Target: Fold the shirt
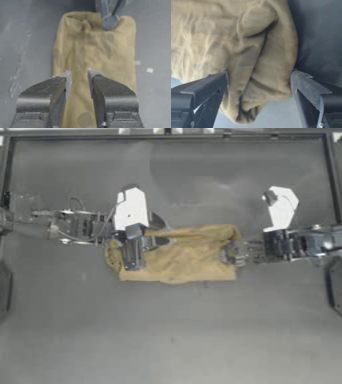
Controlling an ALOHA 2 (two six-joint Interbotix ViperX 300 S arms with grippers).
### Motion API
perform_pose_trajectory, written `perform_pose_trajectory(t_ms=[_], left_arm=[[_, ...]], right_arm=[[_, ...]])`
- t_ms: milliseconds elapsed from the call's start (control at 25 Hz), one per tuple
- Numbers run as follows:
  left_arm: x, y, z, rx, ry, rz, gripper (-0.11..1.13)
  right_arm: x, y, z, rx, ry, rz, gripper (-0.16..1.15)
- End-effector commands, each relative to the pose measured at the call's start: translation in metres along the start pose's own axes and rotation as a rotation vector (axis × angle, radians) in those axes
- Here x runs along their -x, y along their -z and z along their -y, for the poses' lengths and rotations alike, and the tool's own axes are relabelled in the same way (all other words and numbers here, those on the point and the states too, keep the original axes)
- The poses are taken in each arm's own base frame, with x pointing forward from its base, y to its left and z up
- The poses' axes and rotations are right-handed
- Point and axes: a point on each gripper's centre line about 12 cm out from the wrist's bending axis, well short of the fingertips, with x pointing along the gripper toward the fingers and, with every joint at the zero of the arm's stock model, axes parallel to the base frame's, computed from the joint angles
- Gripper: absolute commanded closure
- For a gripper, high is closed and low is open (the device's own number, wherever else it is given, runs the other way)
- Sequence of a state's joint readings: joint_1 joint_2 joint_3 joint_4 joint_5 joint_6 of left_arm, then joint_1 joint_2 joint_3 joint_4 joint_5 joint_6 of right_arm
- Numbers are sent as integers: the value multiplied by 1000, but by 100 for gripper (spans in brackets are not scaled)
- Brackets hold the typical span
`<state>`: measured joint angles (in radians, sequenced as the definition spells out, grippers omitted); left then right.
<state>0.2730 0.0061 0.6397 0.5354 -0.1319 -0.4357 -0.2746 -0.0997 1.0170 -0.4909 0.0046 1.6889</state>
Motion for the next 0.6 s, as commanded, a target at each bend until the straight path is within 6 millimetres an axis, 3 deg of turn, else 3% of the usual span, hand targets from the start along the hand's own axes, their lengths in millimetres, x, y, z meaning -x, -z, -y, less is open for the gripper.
perform_pose_trajectory(t_ms=[40,200,280,360,440,520,600], left_arm=[[8,-14,0,-3,-1,42,33],[9,-8,1,-2,1,30,33],[9,-7,1,-2,2,27,33],[9,-6,1,-1,2,24,34],[9,-5,2,-1,3,23,34],[9,-5,2,0,3,21,33],[9,-5,3,-1,5,21,33]], right_arm=[[-3,-4,-9,7,-33,3,-2],[-9,-4,-8,3,-39,-3,0],[-12,-3,-4,4,-23,-10,10],[-15,-1,-1,10,-11,-17,35],[-19,2,-1,21,-21,-29,77],[-21,3,-4,52,-35,-36,109],[-22,5,-4,67,-32,-40,108]])
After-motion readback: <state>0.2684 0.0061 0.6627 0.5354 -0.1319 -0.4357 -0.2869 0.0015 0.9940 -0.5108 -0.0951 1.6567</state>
